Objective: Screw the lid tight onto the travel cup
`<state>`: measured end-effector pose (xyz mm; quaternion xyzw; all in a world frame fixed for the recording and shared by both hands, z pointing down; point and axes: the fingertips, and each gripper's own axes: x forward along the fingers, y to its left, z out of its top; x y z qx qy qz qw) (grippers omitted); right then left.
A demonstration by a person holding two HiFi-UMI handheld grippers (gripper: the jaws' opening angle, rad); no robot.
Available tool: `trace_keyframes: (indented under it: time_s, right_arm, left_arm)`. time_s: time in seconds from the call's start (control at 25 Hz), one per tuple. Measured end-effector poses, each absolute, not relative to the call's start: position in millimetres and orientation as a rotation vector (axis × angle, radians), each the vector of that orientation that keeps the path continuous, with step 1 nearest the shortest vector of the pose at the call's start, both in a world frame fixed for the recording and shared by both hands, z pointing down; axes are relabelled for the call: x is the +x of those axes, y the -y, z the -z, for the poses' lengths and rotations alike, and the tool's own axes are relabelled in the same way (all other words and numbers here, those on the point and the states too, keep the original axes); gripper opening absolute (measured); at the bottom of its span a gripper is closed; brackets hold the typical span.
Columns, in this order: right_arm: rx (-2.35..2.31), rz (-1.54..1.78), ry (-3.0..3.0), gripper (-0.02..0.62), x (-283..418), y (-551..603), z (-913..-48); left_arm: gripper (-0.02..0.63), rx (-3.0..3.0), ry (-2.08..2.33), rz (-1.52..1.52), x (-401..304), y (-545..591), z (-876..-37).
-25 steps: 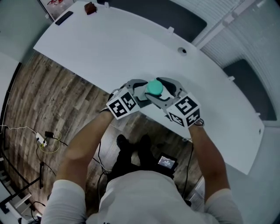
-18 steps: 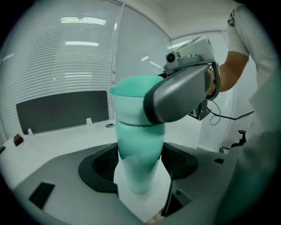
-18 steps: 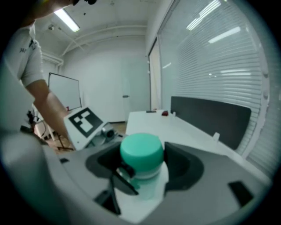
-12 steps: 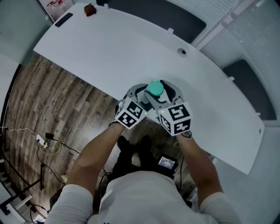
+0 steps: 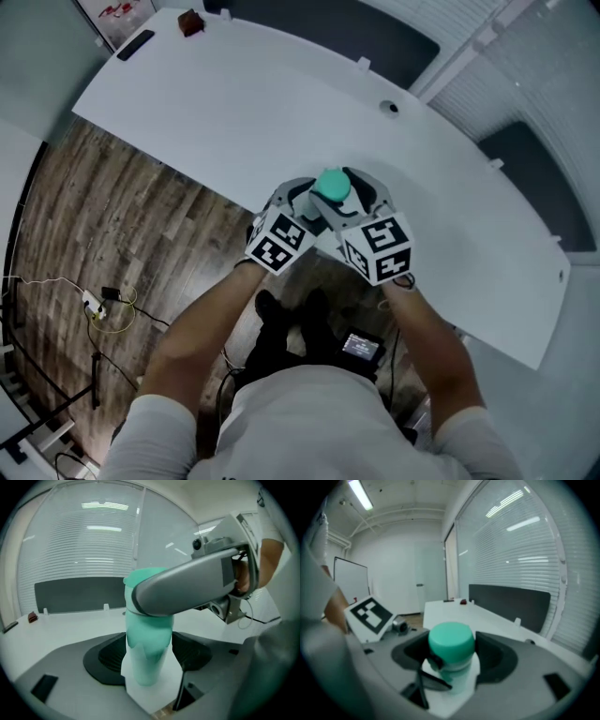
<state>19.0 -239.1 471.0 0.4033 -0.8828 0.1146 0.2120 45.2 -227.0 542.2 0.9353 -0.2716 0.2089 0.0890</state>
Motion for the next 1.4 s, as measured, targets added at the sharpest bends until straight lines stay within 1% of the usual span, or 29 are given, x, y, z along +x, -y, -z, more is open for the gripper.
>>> trace_keyframes:
  time_s: [0.16, 0.28, 0.52, 0.8, 1.4]
  right_arm:
    - [0.838, -0.261, 2.551, 0.316, 10.7, 229.8, -470.9]
    - [0.761, -0.265, 2.561, 0.316, 9.0, 228.3, -471.1]
    - [0.964, -0.295, 2.503, 0.314, 12.3, 231.2, -471.7]
    - [1.182, -0.331, 2.428, 0.311, 17.7, 233.1, -472.4]
    - [1.163, -0.333, 2.437, 0.313, 16.8, 234.4, -472.4]
  left_arm:
    - [0.322, 2.898, 0.557, -0.729, 48.4, 222.2, -539.4]
    - [0.322, 2.906, 0.494, -0.749, 51.2, 221.3, -539.1]
    - [0.322, 2.856, 0.714, -0.642, 49.6, 225.7, -538.6]
    - [0.322, 2.797, 0.892, -0.595, 48.8, 230.5, -538.0]
    - [0.322, 2.798, 0.845, -0.631, 48.1, 229.7, -537.9]
